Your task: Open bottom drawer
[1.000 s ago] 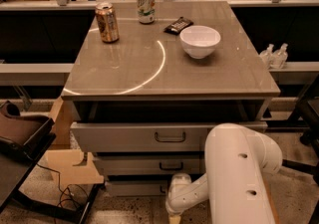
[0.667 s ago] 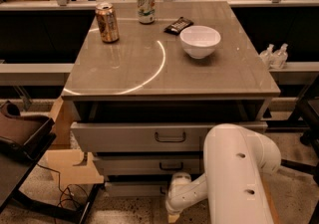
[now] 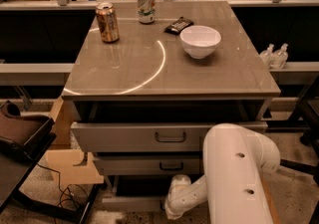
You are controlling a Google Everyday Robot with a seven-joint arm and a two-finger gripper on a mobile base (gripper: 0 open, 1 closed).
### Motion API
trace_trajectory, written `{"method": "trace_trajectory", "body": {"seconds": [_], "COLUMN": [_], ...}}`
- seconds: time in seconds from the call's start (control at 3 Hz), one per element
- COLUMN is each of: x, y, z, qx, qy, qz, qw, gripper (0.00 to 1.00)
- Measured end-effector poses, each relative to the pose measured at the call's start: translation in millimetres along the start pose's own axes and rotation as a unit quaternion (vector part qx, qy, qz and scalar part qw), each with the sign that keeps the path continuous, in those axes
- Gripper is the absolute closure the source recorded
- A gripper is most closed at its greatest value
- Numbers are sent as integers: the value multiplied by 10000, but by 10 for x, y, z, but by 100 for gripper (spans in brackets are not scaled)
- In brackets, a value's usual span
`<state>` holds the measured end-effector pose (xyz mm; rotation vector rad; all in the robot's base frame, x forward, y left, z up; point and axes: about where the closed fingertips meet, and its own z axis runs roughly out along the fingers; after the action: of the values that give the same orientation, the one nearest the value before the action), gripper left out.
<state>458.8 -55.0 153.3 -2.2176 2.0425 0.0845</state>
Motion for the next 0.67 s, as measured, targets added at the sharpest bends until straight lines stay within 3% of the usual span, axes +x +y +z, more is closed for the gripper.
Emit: {"method": "trace_trajectory", "body": {"seconds": [0.33, 0.67], "x": [-8, -9], "y": [8, 8], "z": [-13, -13], "qx": [-3, -4], "qy": [0, 0], "qz": [0, 0], "qw": [10000, 10000], "gripper": [100, 100]}}
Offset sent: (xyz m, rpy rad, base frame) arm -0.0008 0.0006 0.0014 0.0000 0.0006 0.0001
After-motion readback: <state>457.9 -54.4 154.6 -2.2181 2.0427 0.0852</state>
